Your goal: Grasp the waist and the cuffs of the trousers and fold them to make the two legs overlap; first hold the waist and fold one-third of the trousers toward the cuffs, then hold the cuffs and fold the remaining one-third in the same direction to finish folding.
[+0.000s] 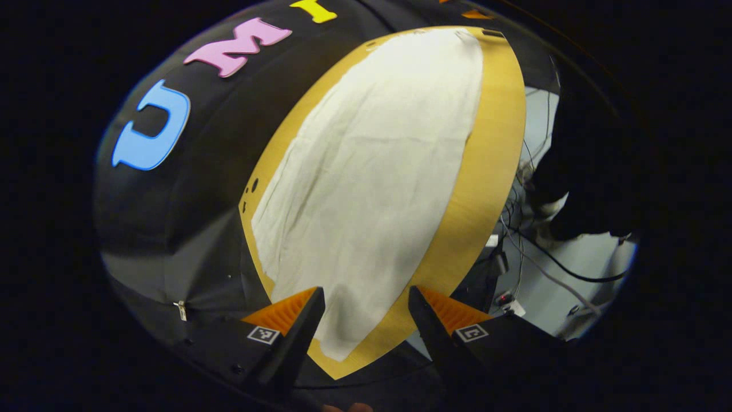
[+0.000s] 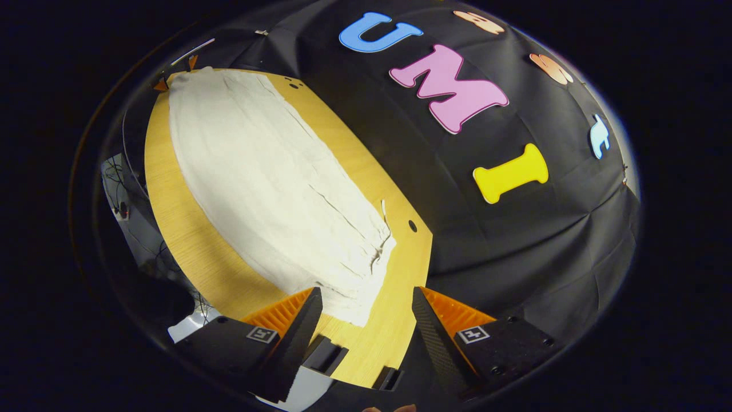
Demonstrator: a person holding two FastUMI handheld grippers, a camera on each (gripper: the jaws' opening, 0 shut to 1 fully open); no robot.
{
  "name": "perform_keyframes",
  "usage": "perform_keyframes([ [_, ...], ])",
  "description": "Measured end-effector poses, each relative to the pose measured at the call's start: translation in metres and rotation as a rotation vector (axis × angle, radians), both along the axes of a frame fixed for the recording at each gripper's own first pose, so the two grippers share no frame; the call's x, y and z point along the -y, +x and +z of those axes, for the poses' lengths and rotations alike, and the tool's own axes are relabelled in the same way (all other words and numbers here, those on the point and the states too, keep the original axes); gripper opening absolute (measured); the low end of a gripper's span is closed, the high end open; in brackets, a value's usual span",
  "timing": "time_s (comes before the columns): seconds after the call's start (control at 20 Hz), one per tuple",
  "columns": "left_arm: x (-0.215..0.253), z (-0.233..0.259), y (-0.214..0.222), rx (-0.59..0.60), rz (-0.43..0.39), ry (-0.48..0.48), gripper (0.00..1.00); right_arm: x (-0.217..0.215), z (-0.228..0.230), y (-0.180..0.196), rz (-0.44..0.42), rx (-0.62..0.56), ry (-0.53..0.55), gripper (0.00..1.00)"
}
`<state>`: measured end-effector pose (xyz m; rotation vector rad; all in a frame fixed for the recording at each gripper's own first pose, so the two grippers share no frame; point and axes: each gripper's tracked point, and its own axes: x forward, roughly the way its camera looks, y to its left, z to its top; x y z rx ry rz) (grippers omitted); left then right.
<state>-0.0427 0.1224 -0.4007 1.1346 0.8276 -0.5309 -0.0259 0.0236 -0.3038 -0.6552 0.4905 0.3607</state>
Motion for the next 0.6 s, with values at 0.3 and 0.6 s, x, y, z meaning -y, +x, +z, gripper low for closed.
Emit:
perform_keyframes([
  [0.3, -0.008, -0.009, 0.043, -0.088, -0.023, 0.084, 0.90, 0.007, -0.023, 0.002, 0.008, -0.051, -0.006, 0.97],
  [0.6, -0.004, -0.031, 0.077, -0.174, -0.024, 0.154, 0.45, 0.022, -0.034, 0.014, 0.004, -0.070, -0.008, 0.97],
])
